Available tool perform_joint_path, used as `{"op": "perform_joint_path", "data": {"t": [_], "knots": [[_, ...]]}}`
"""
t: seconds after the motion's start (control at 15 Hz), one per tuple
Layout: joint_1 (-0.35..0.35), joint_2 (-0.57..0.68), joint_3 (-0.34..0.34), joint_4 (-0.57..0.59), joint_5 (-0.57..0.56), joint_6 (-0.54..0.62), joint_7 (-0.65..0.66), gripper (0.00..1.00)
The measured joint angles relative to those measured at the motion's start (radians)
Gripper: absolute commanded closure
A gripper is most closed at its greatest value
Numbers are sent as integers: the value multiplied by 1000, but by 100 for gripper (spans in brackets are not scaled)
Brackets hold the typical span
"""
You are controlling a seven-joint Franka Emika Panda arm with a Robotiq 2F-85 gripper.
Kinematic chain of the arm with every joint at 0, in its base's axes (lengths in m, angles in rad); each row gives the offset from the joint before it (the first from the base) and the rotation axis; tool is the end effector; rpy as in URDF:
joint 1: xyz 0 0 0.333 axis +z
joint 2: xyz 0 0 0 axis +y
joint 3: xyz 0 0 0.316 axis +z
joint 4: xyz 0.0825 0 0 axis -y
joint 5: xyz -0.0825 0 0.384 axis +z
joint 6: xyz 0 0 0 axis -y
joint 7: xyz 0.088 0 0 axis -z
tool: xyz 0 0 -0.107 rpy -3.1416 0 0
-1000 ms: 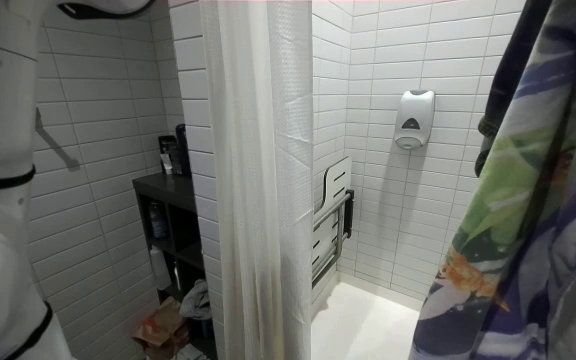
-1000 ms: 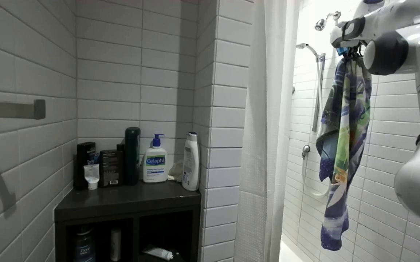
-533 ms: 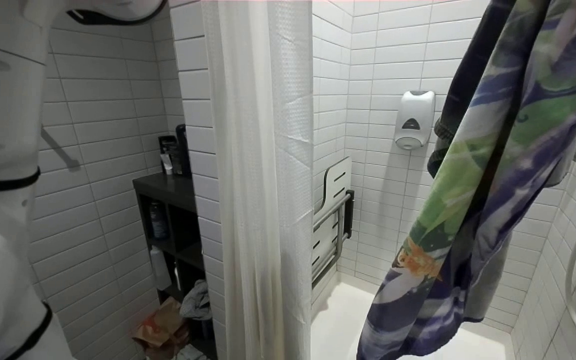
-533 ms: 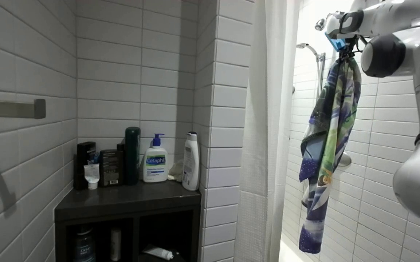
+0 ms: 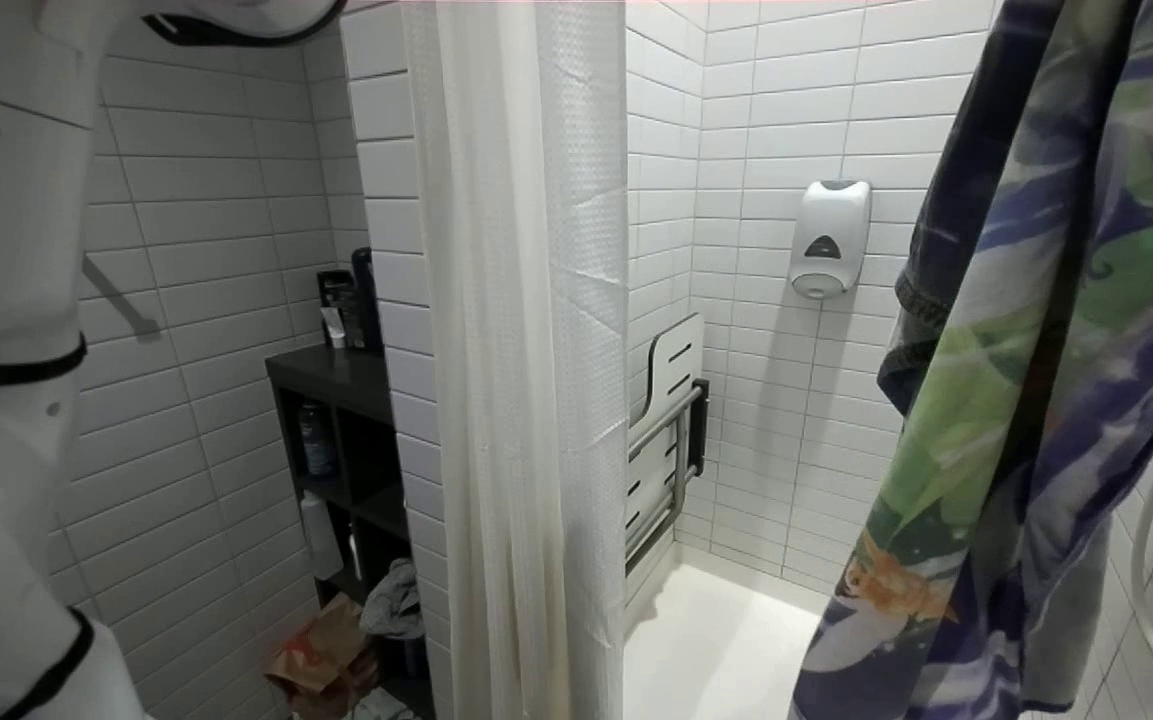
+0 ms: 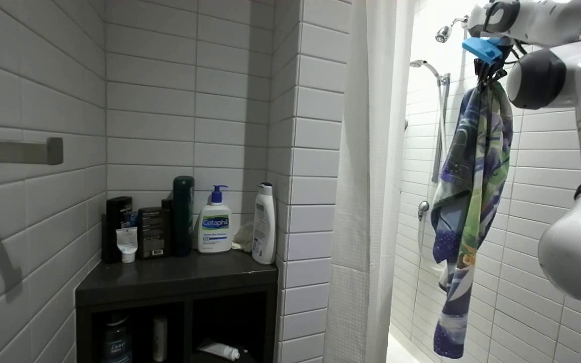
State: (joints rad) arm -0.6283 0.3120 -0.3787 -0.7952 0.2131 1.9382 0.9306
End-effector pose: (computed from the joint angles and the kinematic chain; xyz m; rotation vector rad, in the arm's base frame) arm 0.3960 -0.4684 0.8559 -1.6701 2.2300 -1.2583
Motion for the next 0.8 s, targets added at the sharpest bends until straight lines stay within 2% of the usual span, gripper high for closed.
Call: {"op": "perform_joint_path", "data": {"t": [0.27,0.8], "knots": [[-41,14,17,34,7,-88,-89,97],[-39,32,26,34,8,-145,-182,97]]}}
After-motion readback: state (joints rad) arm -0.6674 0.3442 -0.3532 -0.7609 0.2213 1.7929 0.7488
